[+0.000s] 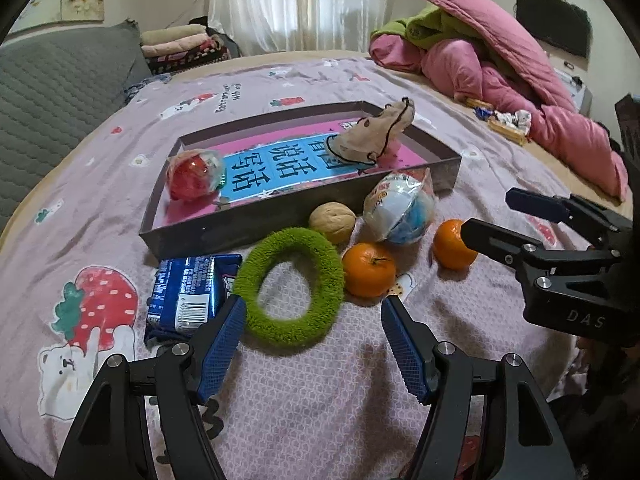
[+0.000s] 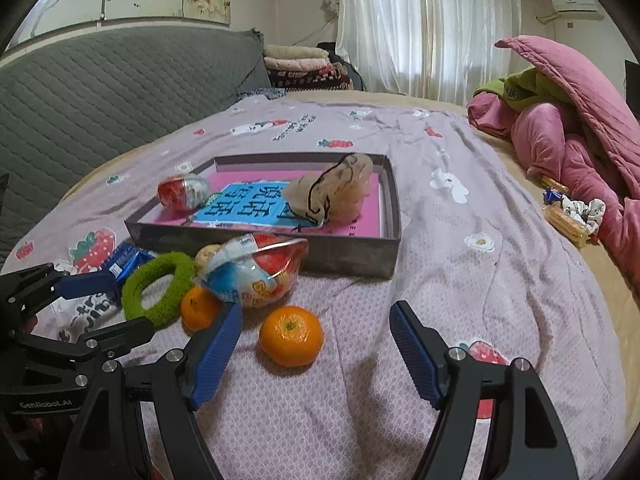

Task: Organize objects

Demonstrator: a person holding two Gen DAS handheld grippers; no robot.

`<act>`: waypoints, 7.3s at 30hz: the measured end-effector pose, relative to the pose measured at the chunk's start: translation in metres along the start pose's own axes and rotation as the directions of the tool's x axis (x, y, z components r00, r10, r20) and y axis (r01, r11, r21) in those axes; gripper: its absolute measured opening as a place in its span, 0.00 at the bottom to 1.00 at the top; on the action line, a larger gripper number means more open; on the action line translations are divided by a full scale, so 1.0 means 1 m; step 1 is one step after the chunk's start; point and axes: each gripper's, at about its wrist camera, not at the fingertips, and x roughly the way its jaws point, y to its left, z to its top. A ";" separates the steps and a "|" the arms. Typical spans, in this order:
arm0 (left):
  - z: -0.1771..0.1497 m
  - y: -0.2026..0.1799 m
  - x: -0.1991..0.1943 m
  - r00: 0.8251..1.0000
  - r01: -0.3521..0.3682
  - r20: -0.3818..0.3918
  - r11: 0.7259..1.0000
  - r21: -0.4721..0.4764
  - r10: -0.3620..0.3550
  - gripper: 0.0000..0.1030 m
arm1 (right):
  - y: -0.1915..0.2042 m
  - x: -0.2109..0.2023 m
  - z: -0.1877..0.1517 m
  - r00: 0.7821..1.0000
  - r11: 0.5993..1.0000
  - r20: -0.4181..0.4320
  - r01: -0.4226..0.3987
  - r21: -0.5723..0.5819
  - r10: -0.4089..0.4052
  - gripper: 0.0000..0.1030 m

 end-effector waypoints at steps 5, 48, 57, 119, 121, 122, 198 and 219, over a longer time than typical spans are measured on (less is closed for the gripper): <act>-0.001 0.000 0.012 1.000 -0.009 -0.021 1.000 0.010 0.010 0.69 | 0.001 0.004 -0.001 1.000 1.000 -0.013 0.000 -0.009 0.000 0.73; 0.007 0.009 0.035 0.995 0.090 -0.034 0.995 -0.033 -0.091 0.15 | 0.012 0.031 -0.010 0.997 0.998 -0.070 -0.034 -0.057 0.030 0.38; 0.014 0.009 0.013 0.994 0.106 0.025 0.993 -0.048 -0.105 0.15 | 0.005 0.011 -0.002 1.000 0.999 0.007 -0.024 -0.039 0.025 0.38; 0.084 0.055 0.011 0.978 0.111 0.190 0.989 -0.101 -0.090 0.15 | 0.013 0.007 0.065 0.983 0.999 0.182 0.015 -0.036 -0.009 0.38; 0.087 0.057 0.013 0.977 0.113 0.191 0.988 -0.105 -0.091 0.15 | 0.014 0.011 0.068 0.983 0.999 0.185 0.019 -0.045 -0.010 0.38; 0.088 0.058 0.013 0.977 0.111 0.193 0.988 -0.105 -0.089 0.15 | 0.014 0.012 0.070 0.983 0.999 0.186 0.018 -0.047 -0.009 0.38; 0.095 0.041 0.109 0.985 0.170 0.045 0.979 -0.109 -0.166 0.15 | -0.016 0.102 0.070 0.998 0.998 -0.055 -0.038 -0.048 0.035 0.39; 0.096 0.047 0.111 0.973 0.231 0.023 0.960 -0.155 -0.230 0.17 | -0.021 0.106 0.070 0.996 0.998 -0.073 -0.058 -0.024 0.056 0.39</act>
